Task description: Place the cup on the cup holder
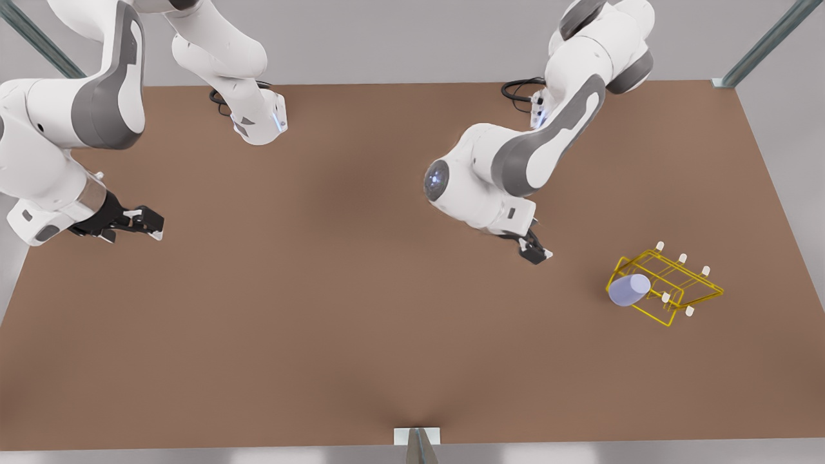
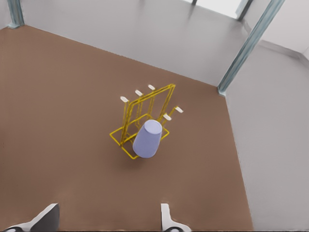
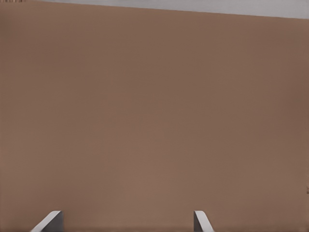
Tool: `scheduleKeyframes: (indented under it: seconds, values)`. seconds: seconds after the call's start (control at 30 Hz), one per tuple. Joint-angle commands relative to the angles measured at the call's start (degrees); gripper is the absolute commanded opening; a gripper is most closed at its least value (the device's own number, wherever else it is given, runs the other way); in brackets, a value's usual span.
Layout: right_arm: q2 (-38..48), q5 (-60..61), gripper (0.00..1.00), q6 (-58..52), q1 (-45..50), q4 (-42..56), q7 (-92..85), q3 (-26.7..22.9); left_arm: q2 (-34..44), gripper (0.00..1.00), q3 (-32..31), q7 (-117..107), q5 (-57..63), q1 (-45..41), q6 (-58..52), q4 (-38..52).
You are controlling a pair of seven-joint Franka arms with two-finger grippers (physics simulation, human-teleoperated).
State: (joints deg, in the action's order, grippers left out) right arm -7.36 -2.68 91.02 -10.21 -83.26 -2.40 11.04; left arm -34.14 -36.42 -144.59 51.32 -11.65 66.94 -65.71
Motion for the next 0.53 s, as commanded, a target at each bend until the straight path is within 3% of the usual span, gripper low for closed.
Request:
scheduleKeyframes:
  seconds: [0.0, 0.03, 0.1, 0.17, 0.2, 0.23, 0.27, 0.3, 0.5]
  values:
    - [0.06, 0.04, 1.00, -0.23, 0.11, 0.11, -0.15, 0.04, 1.97, 1.00, -1.90, 68.26, -18.34, 7.43, 7.32, 1.64]
    - [0.15, 0.04, 1.00, -0.41, 0.46, 0.11, -0.06, 0.30, 4.52, 1.00, 0.99, 86.81, -25.82, 10.07, 11.19, 0.06]
    - [0.06, 0.04, 1.00, -0.49, 0.02, 0.38, -0.15, 0.39, 7.95, 1.00, 16.73, 132.44, -42.09, 11.12, 13.65, -0.73]
    - [-0.20, 0.22, 1.00, 0.12, -0.07, 0.20, -0.06, 0.30, 9.00, 1.00, 16.47, 133.43, -44.65, 12.88, 17.69, -0.82]
    - [-0.03, 0.31, 1.00, -0.14, 0.02, 0.29, -0.06, 0.21, 9.35, 1.00, 17.00, 145.16, -43.15, 14.72, 17.79, -0.65]
    - [-0.20, 0.39, 1.00, 0.30, -0.07, 0.29, -0.33, 0.04, 11.28, 1.00, 21.29, 155.84, -46.91, 15.78, 18.05, -1.26]
    - [-0.11, 0.31, 1.00, -0.32, -0.16, 0.38, -0.33, 0.04, 18.13, 1.00, 23.94, 155.31, -50.27, 14.99, 24.01, -10.73]
    - [0.06, 0.57, 1.00, -0.49, -0.42, 0.38, -0.15, 0.12, 20.60, 1.00, 23.85, 155.14, -50.27, 15.52, 26.22, -13.92]
    - [-0.03, 0.66, 1.00, 0.65, -0.42, 0.55, -0.06, 0.47, 19.73, 1.00, 23.32, 151.97, -49.92, 14.73, 25.08, -12.86]
